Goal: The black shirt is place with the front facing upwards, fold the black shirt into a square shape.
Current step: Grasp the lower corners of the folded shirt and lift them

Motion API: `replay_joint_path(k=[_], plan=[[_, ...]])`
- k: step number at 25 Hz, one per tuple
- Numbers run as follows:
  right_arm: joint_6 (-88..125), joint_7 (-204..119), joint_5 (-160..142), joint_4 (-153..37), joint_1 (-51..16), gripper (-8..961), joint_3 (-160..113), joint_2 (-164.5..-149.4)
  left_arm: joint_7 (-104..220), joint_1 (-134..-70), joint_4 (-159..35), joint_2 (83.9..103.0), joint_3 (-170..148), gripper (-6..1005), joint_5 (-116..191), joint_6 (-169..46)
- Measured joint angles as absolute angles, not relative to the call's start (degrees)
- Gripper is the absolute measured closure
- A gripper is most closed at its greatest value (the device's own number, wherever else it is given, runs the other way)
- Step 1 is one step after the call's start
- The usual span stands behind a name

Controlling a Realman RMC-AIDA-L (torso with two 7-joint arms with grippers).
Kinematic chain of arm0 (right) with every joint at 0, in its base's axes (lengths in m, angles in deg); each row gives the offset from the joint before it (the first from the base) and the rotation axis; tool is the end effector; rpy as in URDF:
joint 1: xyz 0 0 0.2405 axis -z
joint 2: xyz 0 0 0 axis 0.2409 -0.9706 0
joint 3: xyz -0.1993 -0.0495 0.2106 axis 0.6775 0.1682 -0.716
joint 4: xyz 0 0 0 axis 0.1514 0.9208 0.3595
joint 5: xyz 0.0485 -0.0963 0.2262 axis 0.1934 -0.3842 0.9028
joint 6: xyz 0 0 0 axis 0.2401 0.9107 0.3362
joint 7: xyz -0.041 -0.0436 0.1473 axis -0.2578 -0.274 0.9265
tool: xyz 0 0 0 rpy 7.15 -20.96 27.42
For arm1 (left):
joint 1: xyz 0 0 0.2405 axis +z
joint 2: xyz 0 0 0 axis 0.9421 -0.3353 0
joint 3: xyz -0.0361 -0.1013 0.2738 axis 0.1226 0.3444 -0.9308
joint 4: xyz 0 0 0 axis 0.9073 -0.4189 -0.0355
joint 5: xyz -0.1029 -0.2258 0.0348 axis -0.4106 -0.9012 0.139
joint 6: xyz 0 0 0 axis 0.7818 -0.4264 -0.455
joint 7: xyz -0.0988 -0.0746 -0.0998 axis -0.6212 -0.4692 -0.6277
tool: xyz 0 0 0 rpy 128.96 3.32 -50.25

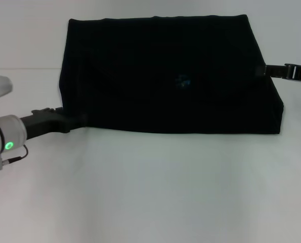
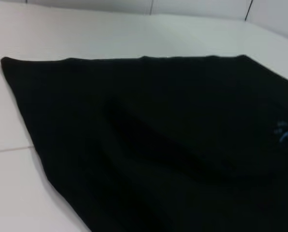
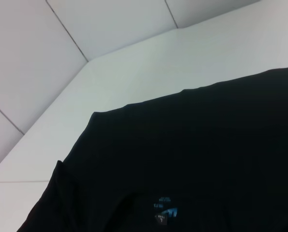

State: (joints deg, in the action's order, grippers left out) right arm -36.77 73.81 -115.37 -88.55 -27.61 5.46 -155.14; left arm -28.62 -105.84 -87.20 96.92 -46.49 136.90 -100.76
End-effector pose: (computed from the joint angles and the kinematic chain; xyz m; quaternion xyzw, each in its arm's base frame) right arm 0.3141 0.5048 0.0480 -0.7995 0.4848 0.2166 0.2808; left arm -0.3696 0.4614 -0.0420 -0.8361 -0.3860 -0.1392 0.3642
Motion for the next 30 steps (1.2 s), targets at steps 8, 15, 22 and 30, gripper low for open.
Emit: replay_joint_path(k=[8,15,22,30], plan=[[-36.3,74.0,-115.4,-88.6,-28.0,264,5.2,-155.07,-28.5,-106.9,-87.1,97.52,-47.7,171,137.8,-98.2],[-36.2,74.1,-115.4,-88.6,-28.2,264,5.2,-155.24,-28.8,-106.9,-87.1,97.28,-50.3,170,138.1,-98.0],[-36.3,74.1,-115.4,-88.7,-28.2,265,5.2,-155.27,-29.0,-106.8,-87.1,97.2,-50.3,179,138.1,-96.7],[-36.6,74.1,-115.4,-88.7,-28.3,265,5.2,-155.27,-31.3,-107.6,-87.1,96.95,-50.7,454,140.7,-93.7]])
